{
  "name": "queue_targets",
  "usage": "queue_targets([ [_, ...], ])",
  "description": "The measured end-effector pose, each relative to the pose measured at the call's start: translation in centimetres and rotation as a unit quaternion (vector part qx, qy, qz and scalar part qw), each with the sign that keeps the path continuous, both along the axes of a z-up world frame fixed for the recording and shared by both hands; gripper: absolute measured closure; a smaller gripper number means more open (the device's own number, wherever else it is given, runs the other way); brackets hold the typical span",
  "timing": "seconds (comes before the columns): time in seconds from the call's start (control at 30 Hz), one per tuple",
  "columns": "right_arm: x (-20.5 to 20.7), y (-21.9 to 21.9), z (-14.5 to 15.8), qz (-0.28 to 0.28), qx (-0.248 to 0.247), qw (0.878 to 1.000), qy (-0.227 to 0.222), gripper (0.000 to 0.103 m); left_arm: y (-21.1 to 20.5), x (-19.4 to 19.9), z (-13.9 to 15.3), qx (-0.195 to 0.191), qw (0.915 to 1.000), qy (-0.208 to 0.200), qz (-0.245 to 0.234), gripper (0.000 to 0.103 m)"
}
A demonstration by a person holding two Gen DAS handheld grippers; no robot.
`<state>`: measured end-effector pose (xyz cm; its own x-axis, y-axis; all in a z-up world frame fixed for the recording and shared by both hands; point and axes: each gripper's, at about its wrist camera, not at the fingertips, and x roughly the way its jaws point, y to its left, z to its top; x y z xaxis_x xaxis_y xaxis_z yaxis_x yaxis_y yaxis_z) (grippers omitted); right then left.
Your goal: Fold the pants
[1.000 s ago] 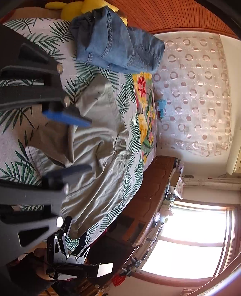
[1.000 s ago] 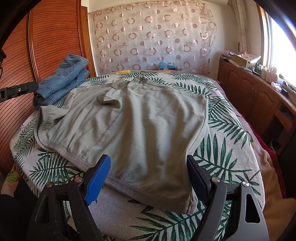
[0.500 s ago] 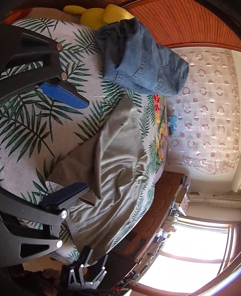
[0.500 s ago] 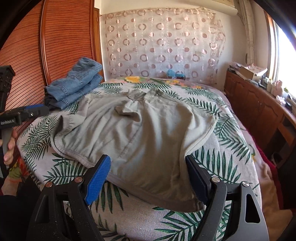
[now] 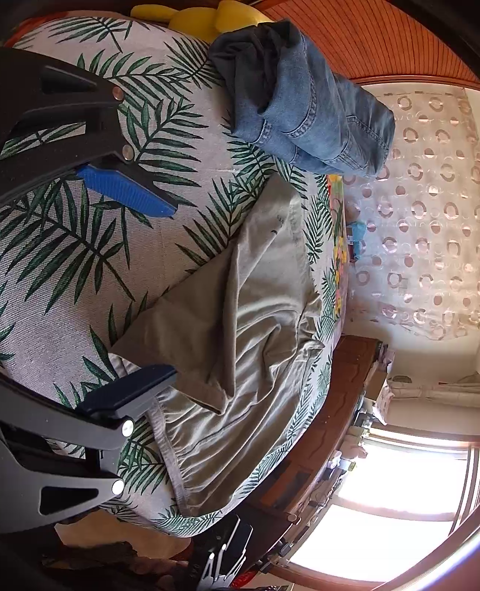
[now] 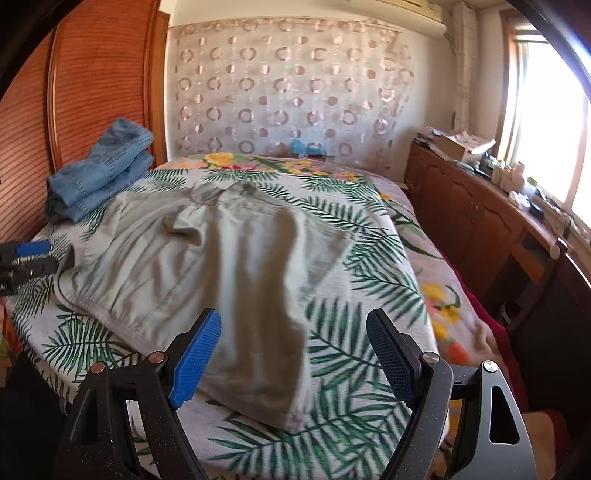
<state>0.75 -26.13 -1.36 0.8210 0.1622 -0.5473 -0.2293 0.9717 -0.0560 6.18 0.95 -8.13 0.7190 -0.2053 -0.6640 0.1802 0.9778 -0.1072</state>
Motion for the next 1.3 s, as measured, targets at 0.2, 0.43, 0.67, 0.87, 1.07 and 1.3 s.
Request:
queue_targets([
  [0.2, 0.0, 0.2, 0.1, 0.003, 0.012, 1.0, -0.001, 0.02, -0.2, -0.2, -0.6, 0.001, 1.0, 0.006, -0.001, 0.021],
  [0.43, 1.1, 0.4, 0.7, 0.018, 0.017, 1.0, 0.001, 0.03, -0.3, -0.5, -1.0, 0.002, 0.9999, 0.01, -0.002, 0.021],
  [0.67, 2.9, 1.1, 1.1, 0.037, 0.018, 0.999, -0.001, 0.039, -0.8, -0.3, -2.3, 0.012, 0.9995, 0.027, -0.007, 0.021],
  [0.87, 2.9, 4.4, 1.5, 0.09, 0.038, 0.995, 0.003, 0.043, -1.0, -0.4, -2.4, 0.02, 0.9996, 0.019, -0.007, 0.021],
  [1.07, 3.7, 8.6, -0.4, 0.147, 0.044, 0.988, 0.033, 0.054, -0.6, -0.5, -2.4, 0.017, 0.9997, 0.018, -0.01, 0.021],
  [1.3, 5.0, 12.4, -2.0, 0.208, 0.058, 0.974, 0.074, 0.068, -0.3, -0.8, -2.4, 0.012, 0.9997, 0.017, -0.009, 0.021],
])
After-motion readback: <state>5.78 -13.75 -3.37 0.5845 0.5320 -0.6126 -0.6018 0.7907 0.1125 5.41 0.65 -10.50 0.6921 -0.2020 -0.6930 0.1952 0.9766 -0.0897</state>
